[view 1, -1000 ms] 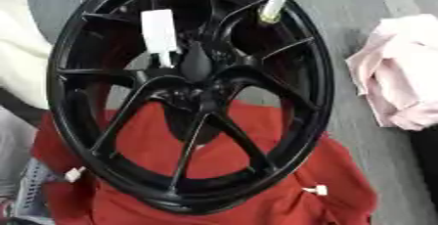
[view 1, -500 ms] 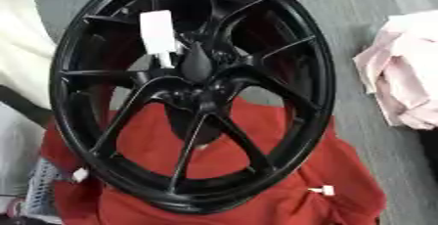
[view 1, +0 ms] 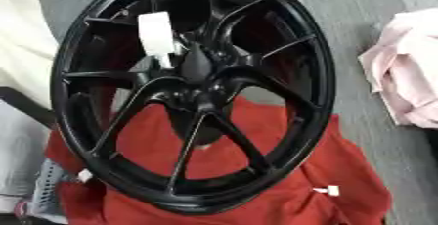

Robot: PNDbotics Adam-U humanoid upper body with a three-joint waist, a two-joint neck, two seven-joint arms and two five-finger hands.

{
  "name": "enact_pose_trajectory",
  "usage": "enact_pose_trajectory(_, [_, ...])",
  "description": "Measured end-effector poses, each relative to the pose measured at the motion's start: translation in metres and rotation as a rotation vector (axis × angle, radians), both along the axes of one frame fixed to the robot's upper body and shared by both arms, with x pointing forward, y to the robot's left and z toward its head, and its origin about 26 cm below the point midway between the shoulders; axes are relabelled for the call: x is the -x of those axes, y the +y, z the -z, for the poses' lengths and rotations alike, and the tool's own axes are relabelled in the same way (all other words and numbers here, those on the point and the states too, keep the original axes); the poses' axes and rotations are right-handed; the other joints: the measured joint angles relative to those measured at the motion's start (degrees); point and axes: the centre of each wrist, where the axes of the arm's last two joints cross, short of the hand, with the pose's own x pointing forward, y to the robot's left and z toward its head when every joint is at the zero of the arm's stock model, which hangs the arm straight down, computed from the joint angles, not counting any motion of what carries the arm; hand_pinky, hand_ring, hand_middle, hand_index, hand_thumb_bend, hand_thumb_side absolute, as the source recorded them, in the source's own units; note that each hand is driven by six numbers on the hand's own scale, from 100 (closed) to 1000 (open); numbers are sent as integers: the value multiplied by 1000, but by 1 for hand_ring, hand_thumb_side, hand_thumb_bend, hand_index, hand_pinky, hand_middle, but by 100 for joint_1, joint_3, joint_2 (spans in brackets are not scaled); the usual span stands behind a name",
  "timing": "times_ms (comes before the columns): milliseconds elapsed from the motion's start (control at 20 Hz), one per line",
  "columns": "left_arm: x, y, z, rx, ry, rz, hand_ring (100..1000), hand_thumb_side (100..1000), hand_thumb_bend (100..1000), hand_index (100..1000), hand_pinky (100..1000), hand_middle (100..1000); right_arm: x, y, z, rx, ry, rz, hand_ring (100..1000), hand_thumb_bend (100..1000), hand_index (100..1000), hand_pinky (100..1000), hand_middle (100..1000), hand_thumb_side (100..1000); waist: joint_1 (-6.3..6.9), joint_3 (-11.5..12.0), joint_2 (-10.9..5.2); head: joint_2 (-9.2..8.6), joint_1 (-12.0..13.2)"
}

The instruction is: Pull the pin out of the wheel hub.

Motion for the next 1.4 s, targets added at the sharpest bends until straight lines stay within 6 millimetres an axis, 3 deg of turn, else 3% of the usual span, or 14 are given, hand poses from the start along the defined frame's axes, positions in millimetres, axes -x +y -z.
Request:
enact_pose_trajectory(400, [0,0,1,1,2,-4,794,929,140,813,780,740,20,-50,59,-90,59,275,664,100,503,785,437,100,20,-12,0,-3,59])
enact_pose_trajectory(600, [0,0,1,2,2,-4,794,929,140,813,780,741,32,-67,82,-105,101,390,700,100,553,797,480,100,20,-20,0,-3,61])
enact_pose_trajectory(750, [0,0,1,2,2,-4,794,929,140,813,780,741,40,-77,97,-109,137,468,763,142,644,824,559,100,21,-20,0,-3,61])
enact_pose_trajectory(800, [0,0,1,2,2,-4,794,930,141,813,780,741,43,-80,100,-105,151,493,813,192,719,845,663,100,22,-20,0,-3,61])
enact_pose_trajectory(850, [0,0,1,2,2,-4,794,930,141,813,780,741,46,-83,104,-101,168,518,821,197,732,848,683,100,22,-20,0,-3,60])
enact_pose_trajectory(900, [0,0,1,2,2,-4,794,930,141,813,780,741,48,-86,106,-99,184,541,884,243,804,877,789,136,22,-20,0,-4,58])
enact_pose_trajectory(1100, [0,0,1,2,2,-4,794,931,142,813,779,741,55,-94,116,-99,254,606,947,261,843,910,853,190,15,-15,1,-12,43])
enact_pose_trajectory(1250, [0,0,1,2,3,-4,794,931,142,813,779,742,57,-98,119,-104,282,626,955,266,851,914,862,152,5,-13,1,-26,34])
enact_pose_trajectory(1300, [0,0,1,2,3,-4,794,931,142,813,779,742,58,-98,120,-106,287,628,955,287,849,915,863,100,2,-12,1,-27,31])
enact_pose_trajectory(1400, [0,0,1,2,3,-4,794,930,141,813,779,742,58,-99,120,-110,294,630,953,293,841,913,859,100,1,-6,1,-28,12])
